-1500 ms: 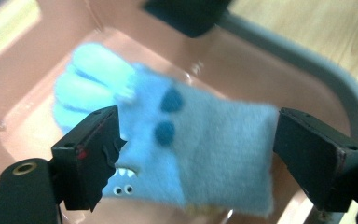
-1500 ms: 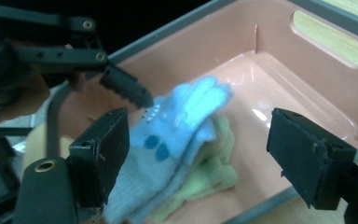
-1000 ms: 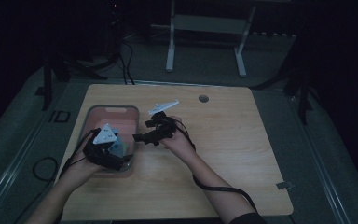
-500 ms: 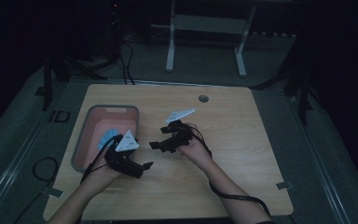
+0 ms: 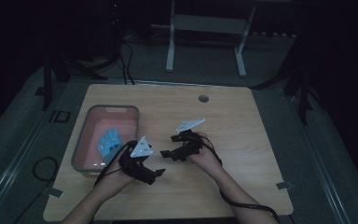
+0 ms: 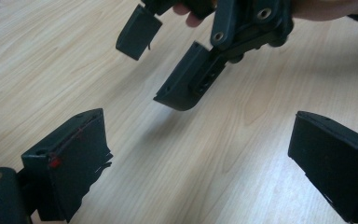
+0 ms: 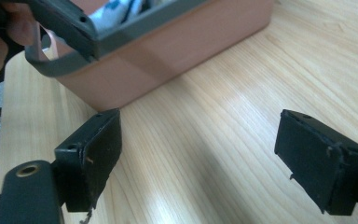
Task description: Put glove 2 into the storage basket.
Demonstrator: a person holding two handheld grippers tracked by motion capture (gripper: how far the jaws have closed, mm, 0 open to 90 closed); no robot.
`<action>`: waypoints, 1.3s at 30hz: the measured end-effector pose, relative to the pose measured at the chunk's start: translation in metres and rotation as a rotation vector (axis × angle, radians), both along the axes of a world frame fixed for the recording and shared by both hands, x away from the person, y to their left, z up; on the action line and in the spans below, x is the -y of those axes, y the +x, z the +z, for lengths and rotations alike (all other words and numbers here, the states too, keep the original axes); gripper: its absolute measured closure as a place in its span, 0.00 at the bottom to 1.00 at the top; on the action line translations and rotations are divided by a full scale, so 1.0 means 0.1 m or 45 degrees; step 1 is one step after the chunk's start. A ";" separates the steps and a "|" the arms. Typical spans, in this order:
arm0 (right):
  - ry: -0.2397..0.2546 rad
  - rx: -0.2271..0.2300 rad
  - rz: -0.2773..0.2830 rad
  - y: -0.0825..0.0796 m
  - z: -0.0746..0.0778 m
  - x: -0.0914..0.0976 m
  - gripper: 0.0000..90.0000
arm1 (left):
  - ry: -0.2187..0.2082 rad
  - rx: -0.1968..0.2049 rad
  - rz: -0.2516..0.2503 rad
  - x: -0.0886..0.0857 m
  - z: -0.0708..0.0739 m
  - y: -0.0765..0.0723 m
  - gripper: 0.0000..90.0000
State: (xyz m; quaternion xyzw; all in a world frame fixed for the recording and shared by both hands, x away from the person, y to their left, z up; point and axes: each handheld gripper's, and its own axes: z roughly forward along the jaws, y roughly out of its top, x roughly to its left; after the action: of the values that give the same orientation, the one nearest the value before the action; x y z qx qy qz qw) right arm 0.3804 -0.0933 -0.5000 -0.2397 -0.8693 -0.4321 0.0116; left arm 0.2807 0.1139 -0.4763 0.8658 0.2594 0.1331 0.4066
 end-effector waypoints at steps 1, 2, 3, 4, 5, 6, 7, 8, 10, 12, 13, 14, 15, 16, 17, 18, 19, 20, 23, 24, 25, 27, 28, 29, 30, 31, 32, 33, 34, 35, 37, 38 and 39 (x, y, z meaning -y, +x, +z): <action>-0.002 -0.001 -0.004 0.00 -0.01 0.02 0.17 | 0.000 -0.002 -0.005 0.02 -0.01 -0.01 0.06; -0.001 -0.003 -0.008 -0.01 -0.03 0.04 0.17 | -0.004 -0.006 -0.017 0.05 -0.03 -0.01 0.06; -0.001 -0.003 -0.008 -0.01 -0.03 0.04 0.17 | -0.004 -0.006 -0.017 0.05 -0.03 -0.01 0.06; -0.004 -0.006 -0.011 -0.02 -0.06 0.10 0.16 | -0.007 -0.011 -0.023 0.07 -0.05 -0.02 0.06; -0.004 -0.006 -0.011 -0.02 -0.06 0.10 0.16 | -0.010 -0.013 -0.033 0.09 -0.07 -0.02 0.06; -0.007 -0.007 -0.015 -0.03 -0.08 0.12 0.16 | -0.011 -0.020 -0.044 0.12 -0.09 -0.03 0.06; -0.008 -0.007 -0.017 -0.04 -0.09 0.15 0.16 | -0.007 -0.024 -0.053 0.14 -0.10 -0.03 0.06; -0.012 -0.007 -0.022 -0.05 -0.12 0.20 0.16 | -0.008 -0.029 -0.061 0.17 -0.12 -0.03 0.06; -0.013 -0.014 -0.029 -0.06 -0.15 0.25 0.16 | 0.002 -0.028 -0.070 0.22 -0.16 -0.04 0.06; -0.010 -0.006 -0.032 -0.07 -0.19 0.31 0.16 | -0.004 -0.031 -0.088 0.26 -0.19 -0.05 0.06; -0.010 -0.006 -0.032 -0.07 -0.19 0.31 0.16 | -0.011 -0.035 -0.093 0.28 -0.20 -0.05 0.06; -0.012 -0.007 -0.035 -0.07 -0.20 0.34 0.16 | -0.012 -0.040 -0.101 0.30 -0.22 -0.05 0.06; -0.015 -0.009 -0.036 -0.08 -0.22 0.36 0.16 | -0.017 -0.044 -0.110 0.32 -0.24 -0.06 0.06; -0.019 -0.003 -0.039 -0.09 -0.26 0.41 0.16 | -0.017 -0.047 -0.118 0.35 -0.25 -0.06 0.06; -0.019 -0.003 -0.039 -0.09 -0.26 0.41 0.16 | -0.017 -0.053 -0.125 0.37 -0.27 -0.06 0.06; -0.018 -0.001 -0.040 -0.10 -0.28 0.44 0.16 | -0.016 -0.054 -0.134 0.39 -0.29 -0.07 0.06; -0.019 -0.003 -0.044 -0.10 -0.29 0.46 0.16 | -0.017 -0.054 -0.143 0.41 -0.30 -0.07 0.06; -0.023 -0.001 -0.048 -0.11 -0.33 0.50 0.16 | -0.023 -0.065 -0.157 0.45 -0.33 -0.07 0.06; -0.020 0.000 -0.052 -0.12 -0.35 0.53 0.16 | -0.015 -0.068 -0.174 0.48 -0.37 -0.07 0.06; -0.019 0.003 -0.055 -0.13 -0.36 0.54 0.16 | -0.021 -0.072 -0.178 0.49 -0.38 -0.08 0.06; -0.023 0.005 -0.057 -0.13 -0.37 0.56 0.16 | -0.023 -0.077 -0.182 0.51 -0.40 -0.08 0.06; -0.021 0.004 -0.066 -0.14 -0.39 0.58 0.16 | -0.029 -0.078 -0.192 0.53 -0.43 -0.08 0.06; -0.021 0.007 -0.069 -0.15 -0.40 0.60 0.16 | -0.034 -0.083 -0.199 0.54 -0.45 -0.09 0.06; -0.021 0.013 -0.072 -0.16 -0.41 0.61 0.16 | -0.032 -0.086 -0.204 0.56 -0.47 -0.09 0.06; -0.023 0.017 -0.076 -0.17 -0.43 0.64 0.16 | -0.031 -0.086 -0.213 0.57 -0.49 -0.10 0.06; -0.023 0.017 -0.076 -0.17 -0.43 0.64 0.16 | -0.029 -0.087 -0.218 0.58 -0.50 -0.10 0.06; -0.025 0.017 -0.081 -0.18 -0.43 0.65 0.16 | -0.024 -0.088 -0.224 0.59 -0.52 -0.10 0.06; -0.026 0.017 -0.084 -0.19 -0.44 0.67 0.16 | -0.024 -0.087 -0.225 0.61 -0.54 -0.11 0.06; -0.025 0.021 -0.084 -0.19 -0.45 0.68 0.16 | -0.023 -0.087 -0.230 0.62 -0.55 -0.11 0.06; -0.025 0.019 -0.094 -0.20 -0.45 0.70 0.16 | -0.024 -0.089 -0.234 0.63 -0.57 -0.12 0.06; -0.023 0.020 -0.100 -0.21 -0.47 0.73 0.16 | -0.024 -0.092 -0.248 0.64 -0.59 -0.12 0.06; -0.022 0.019 -0.103 -0.22 -0.47 0.75 0.16 | -0.020 -0.089 -0.251 0.65 -0.60 -0.13 0.06; -0.019 0.023 -0.104 -0.23 -0.48 0.77 0.16 | -0.018 -0.083 -0.252 0.65 -0.61 -0.13 0.06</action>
State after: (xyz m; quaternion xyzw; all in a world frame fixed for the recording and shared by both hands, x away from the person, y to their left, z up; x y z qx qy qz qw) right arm 0.3579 -0.1701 -0.5477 -0.2712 -0.8621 -0.4277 -0.0156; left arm 0.2677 0.0487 -0.5371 0.8883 0.1864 0.0623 0.4152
